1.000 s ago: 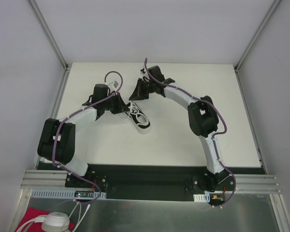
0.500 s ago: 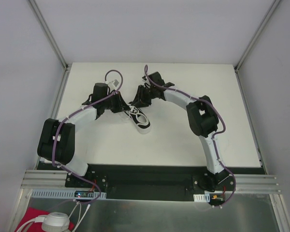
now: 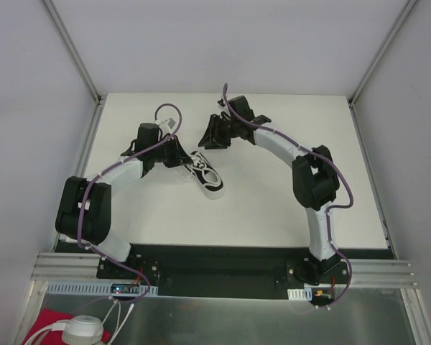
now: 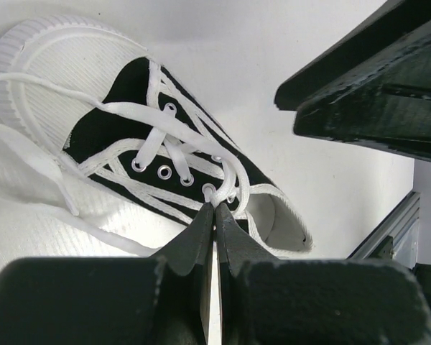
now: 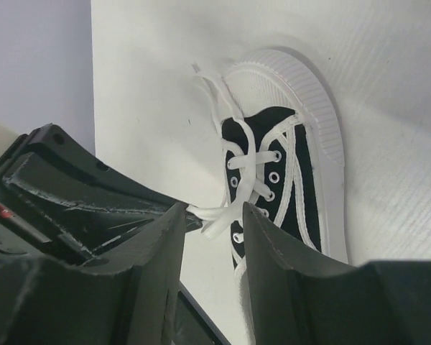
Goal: Tie the shoes
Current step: Cross the shoelace with the shoelace.
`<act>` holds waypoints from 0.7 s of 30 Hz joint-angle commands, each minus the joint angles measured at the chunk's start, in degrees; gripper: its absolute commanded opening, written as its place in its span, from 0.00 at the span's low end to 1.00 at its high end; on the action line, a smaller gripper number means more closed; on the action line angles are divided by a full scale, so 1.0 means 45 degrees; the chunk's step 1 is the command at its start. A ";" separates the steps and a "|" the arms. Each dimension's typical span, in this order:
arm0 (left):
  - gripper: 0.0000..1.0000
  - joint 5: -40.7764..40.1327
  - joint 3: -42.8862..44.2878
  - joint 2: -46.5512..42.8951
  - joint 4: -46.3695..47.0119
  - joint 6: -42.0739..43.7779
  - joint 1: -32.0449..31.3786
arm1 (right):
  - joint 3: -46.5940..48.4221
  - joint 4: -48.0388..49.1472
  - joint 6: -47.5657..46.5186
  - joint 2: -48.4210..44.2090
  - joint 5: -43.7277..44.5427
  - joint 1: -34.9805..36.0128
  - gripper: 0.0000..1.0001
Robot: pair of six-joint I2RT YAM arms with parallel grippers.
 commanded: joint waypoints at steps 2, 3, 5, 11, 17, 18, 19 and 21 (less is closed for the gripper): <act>0.00 0.0332 0.0395 -0.0327 0.0069 0.0300 0.0162 | -0.0893 0.0081 -0.0545 -0.1342 0.0411 -0.0075 0.37; 0.00 0.0332 0.0356 -0.0347 0.0069 0.0300 0.0182 | -0.1127 0.0179 -0.0585 -0.1498 0.0470 -0.0075 0.35; 0.00 0.0351 0.0376 -0.0327 0.0088 0.0319 0.0221 | -0.2022 0.0626 -0.0605 -0.1928 0.0529 -0.0037 0.31; 0.00 0.0527 0.0648 0.0004 0.0069 0.0300 0.0241 | -0.2321 0.0629 -0.0976 -0.1891 0.0899 0.0666 0.21; 0.00 0.0528 0.0863 0.0102 -0.0009 0.0339 0.0241 | -0.1618 0.0337 -0.1093 -0.1305 0.0939 0.0803 0.13; 0.00 0.0508 0.0883 0.0102 -0.0029 0.0339 0.0241 | -0.1424 0.0259 -0.1132 -0.1227 0.0920 0.0804 0.11; 0.00 0.0508 0.0883 0.0122 -0.0048 0.0339 0.0241 | -0.1345 0.0200 -0.1190 -0.1129 0.0900 0.0823 0.11; 0.00 0.0508 0.0903 0.0180 -0.0048 0.0339 0.0260 | -0.1305 0.0102 -0.1249 -0.1070 0.0919 0.0881 0.11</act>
